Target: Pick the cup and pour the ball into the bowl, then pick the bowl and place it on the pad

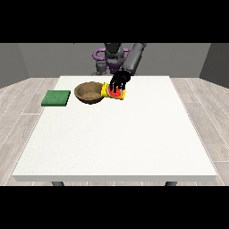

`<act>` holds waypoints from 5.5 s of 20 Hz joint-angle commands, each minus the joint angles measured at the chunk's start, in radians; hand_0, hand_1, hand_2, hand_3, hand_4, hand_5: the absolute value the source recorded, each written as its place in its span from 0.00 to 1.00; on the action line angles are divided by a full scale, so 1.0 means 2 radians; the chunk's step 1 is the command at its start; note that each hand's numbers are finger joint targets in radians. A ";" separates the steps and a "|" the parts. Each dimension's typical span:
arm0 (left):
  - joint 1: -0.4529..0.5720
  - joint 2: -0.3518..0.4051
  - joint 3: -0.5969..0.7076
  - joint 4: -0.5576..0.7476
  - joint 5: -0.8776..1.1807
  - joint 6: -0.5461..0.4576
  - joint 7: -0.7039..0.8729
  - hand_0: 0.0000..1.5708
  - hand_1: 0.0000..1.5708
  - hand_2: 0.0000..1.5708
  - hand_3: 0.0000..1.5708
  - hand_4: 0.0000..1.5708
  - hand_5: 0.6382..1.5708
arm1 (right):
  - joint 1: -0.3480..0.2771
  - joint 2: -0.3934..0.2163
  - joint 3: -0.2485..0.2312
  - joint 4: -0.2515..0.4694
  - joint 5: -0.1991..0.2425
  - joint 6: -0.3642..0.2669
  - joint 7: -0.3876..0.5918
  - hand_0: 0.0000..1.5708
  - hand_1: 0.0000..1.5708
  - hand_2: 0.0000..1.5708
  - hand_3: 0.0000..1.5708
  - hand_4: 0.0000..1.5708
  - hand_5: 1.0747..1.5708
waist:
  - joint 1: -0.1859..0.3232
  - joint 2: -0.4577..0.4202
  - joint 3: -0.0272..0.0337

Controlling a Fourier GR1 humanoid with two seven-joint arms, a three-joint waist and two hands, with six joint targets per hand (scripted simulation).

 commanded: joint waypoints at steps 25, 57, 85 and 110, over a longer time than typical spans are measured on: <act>0.025 -0.048 -0.082 -0.060 -0.111 -0.094 0.134 0.45 0.45 0.87 0.81 0.70 0.89 | 0.082 -0.012 -0.037 0.108 0.002 0.041 -0.048 0.00 0.00 0.00 0.00 0.24 0.99 | 0.072 -0.115 -0.0025; 0.146 0.089 0.333 -0.258 0.622 -0.523 -0.308 0.00 0.00 0.00 0.00 0.00 0.97 | 0.076 0.066 0.029 -0.044 0.085 -0.053 -0.074 0.00 0.00 0.00 0.00 0.31 0.99 | 0.120 0.112 -0.0015; -0.009 0.281 0.330 -0.325 0.649 -0.563 -0.065 0.00 0.00 0.00 0.00 0.00 0.97 | -0.059 0.084 -0.044 0.446 0.056 -0.008 -0.271 0.00 0.00 0.00 0.00 0.26 1.00 | 0.142 0.110 -0.0006; -0.049 0.318 0.343 -0.356 0.697 -0.596 -0.024 0.00 0.00 0.00 0.00 0.00 0.96 | -0.070 0.119 -0.046 0.519 0.089 -0.093 -0.294 0.00 0.00 0.00 0.00 0.31 0.96 | 0.207 0.157 -0.0007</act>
